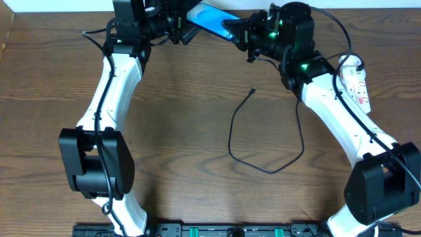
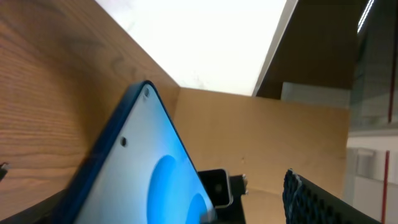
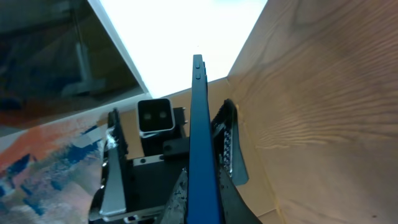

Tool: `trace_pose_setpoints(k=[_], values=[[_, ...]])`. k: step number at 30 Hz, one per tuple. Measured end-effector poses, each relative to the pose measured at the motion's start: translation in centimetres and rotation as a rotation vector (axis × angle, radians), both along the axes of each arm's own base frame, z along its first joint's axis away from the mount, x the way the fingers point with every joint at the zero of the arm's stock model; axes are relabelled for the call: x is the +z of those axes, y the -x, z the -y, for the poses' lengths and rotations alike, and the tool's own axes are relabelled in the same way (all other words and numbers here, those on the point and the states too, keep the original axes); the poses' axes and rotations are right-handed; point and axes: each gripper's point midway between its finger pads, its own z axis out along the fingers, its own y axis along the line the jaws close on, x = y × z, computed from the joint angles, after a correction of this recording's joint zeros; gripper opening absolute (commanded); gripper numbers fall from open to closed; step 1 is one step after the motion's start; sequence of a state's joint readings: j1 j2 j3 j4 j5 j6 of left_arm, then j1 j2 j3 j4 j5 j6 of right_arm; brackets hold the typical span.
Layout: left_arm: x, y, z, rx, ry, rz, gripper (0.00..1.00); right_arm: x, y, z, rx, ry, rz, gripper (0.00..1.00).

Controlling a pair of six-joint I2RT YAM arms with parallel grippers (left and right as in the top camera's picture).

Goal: Plug charger to phone and switch on socket

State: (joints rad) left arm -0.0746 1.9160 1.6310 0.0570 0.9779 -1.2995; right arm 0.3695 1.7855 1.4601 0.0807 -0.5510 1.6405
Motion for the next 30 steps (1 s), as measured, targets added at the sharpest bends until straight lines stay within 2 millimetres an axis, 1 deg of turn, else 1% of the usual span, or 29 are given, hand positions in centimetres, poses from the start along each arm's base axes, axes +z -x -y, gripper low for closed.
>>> trace_pose_setpoints(k=[8,14,18,19,21,22,23,24,30], values=[[0.5,-0.4,-0.1,0.036,0.054,-0.055,0.81,0.5,0.3,-0.9,0.002,-0.034,-0.013,0.01],[1.9,-0.4,0.4,0.023,0.101,-0.043,0.74,0.7,0.3,-1.0,0.0,-0.035,-0.004,0.01],[2.1,-0.3,0.7,0.022,0.12,-0.056,0.62,0.8,0.2,-1.0,-0.007,-0.037,0.005,0.01],[2.2,-0.3,0.8,0.022,0.124,-0.062,0.56,0.9,0.2,-1.0,-0.008,-0.038,0.008,0.01],[2.1,-0.3,0.9,0.021,0.126,-0.067,0.5,1.0,0.1,-1.0,-0.01,-0.038,0.013,0.01],[2.0,-0.3,0.9,0.022,0.129,-0.074,0.49,1.1,0.1,-1.0,-0.011,-0.039,0.016,0.01],[2.0,-0.3,1.0,0.022,0.129,-0.076,0.44,1.2,0.1,-1.0,-0.01,-0.039,0.02,0.01],[2.0,-0.3,1.0,0.023,0.132,-0.082,0.37,1.2,0.1,-1.0,-0.011,-0.038,0.022,0.01],[1.8,-0.2,1.0,0.027,0.142,-0.104,0.19,1.8,-0.1,-0.9,-0.011,-0.033,0.054,0.01]])
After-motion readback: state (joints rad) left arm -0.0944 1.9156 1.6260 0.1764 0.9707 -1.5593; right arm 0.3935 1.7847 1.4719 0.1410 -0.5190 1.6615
